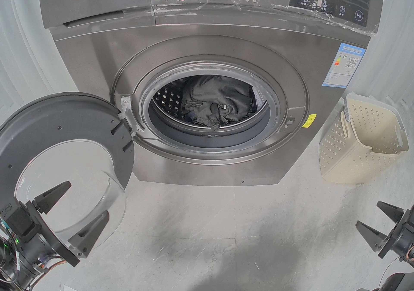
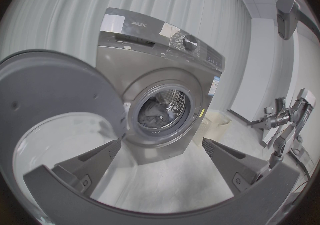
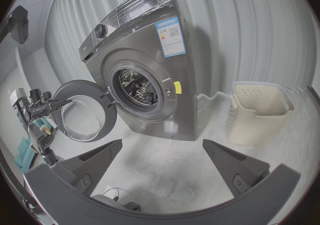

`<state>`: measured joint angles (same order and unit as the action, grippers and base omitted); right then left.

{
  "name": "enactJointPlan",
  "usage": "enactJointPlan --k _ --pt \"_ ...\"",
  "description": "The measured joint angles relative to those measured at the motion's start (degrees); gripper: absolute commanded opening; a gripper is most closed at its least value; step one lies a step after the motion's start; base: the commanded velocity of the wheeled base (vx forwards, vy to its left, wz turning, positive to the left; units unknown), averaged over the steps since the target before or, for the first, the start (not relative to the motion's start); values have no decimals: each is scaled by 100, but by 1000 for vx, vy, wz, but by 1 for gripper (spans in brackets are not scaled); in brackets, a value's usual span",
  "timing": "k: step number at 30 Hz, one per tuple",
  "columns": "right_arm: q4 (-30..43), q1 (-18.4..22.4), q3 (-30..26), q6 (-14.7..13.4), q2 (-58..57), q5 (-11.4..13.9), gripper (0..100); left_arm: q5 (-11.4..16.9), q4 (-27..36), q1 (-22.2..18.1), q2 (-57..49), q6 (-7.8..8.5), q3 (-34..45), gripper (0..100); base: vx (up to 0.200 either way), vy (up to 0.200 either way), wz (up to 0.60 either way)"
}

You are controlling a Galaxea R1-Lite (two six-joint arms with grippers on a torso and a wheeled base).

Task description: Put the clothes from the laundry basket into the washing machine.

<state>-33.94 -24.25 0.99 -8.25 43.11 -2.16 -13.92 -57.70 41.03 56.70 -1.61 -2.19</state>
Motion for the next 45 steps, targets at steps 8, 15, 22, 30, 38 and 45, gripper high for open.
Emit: enactJointPlan --k 8,15,22,30,38,45 --pt "1309 800 6 24 -1491 104 100 244 1475 -700 -1235 -73 112 100 -150 0 0" --pt "1864 1697 107 78 -2367 513 100 583 2319 -1456 -2260 -118 123 100 0 0 0" --pt "2119 2528 74 212 -2905 1234 100 1326 3619 -2365 -3341 -115 121 100 0 0 0" --pt "2956 3122 6 308 -3517 1230 100 2010 4763 -3238 -4618 -60 121 100 0 0 0" --pt "3134 3201 2 405 -3722 440 100 2019 5598 -3994 -5269 171 118 100 0 0 0" --pt "3110 3068 2 744 -3782 1540 100 1942 5559 -4122 -5527 223 118 100 0 0 0"
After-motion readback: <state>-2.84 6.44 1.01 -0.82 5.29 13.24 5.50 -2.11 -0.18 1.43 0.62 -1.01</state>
